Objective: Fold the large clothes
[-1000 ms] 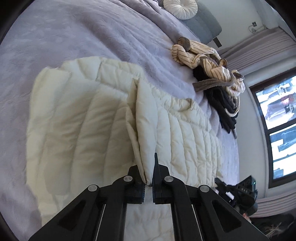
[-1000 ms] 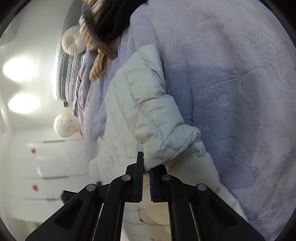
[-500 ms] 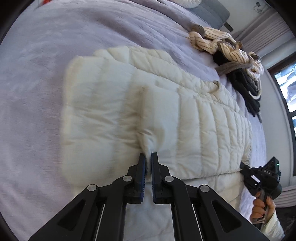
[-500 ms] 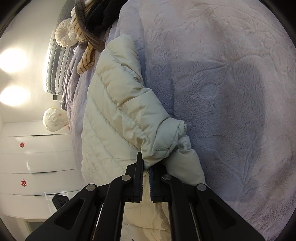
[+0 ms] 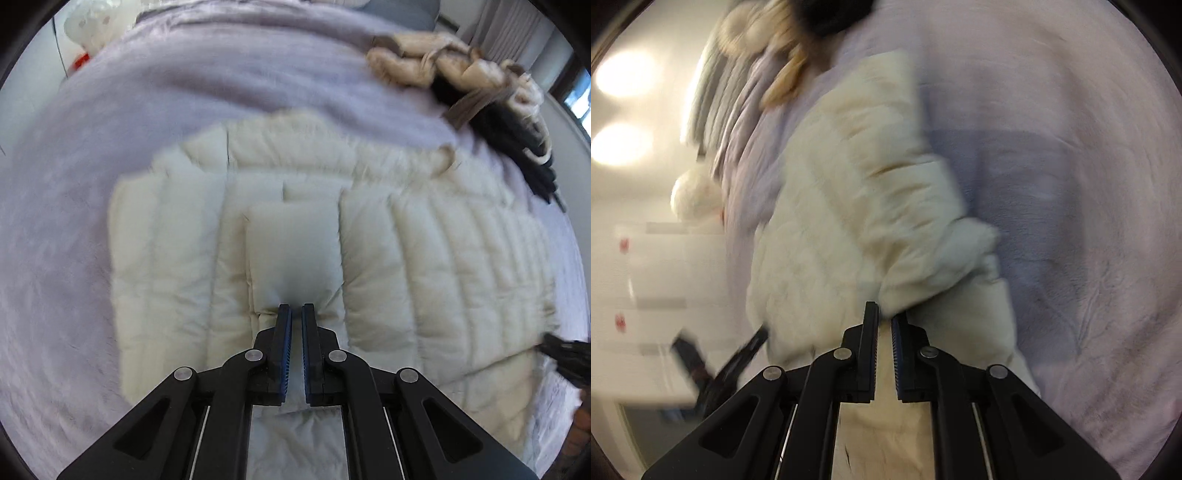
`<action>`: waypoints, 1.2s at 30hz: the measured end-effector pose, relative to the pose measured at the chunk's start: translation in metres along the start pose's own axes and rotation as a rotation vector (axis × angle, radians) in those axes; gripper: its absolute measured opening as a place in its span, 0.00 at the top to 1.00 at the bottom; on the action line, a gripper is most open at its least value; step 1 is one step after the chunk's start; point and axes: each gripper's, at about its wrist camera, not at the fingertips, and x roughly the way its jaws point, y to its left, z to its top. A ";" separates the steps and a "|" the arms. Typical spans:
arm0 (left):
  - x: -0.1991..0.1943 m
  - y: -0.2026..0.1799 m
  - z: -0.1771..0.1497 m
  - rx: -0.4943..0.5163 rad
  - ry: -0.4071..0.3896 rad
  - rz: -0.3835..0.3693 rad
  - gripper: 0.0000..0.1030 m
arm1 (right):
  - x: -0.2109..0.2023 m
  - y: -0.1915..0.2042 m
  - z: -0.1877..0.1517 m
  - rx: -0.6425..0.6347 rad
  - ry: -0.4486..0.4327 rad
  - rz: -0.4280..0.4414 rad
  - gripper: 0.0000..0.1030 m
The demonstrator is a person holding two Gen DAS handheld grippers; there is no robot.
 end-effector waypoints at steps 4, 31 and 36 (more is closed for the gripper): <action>0.004 0.006 -0.001 -0.022 0.007 -0.017 0.94 | -0.035 0.019 0.009 -0.127 -0.057 0.080 0.38; 0.014 0.002 -0.001 -0.006 0.003 0.002 0.94 | 0.007 -0.035 0.092 -0.090 -0.183 -0.178 0.91; 0.014 0.002 0.002 -0.008 0.013 0.009 0.94 | -0.014 -0.009 0.086 -0.179 -0.247 -0.370 0.91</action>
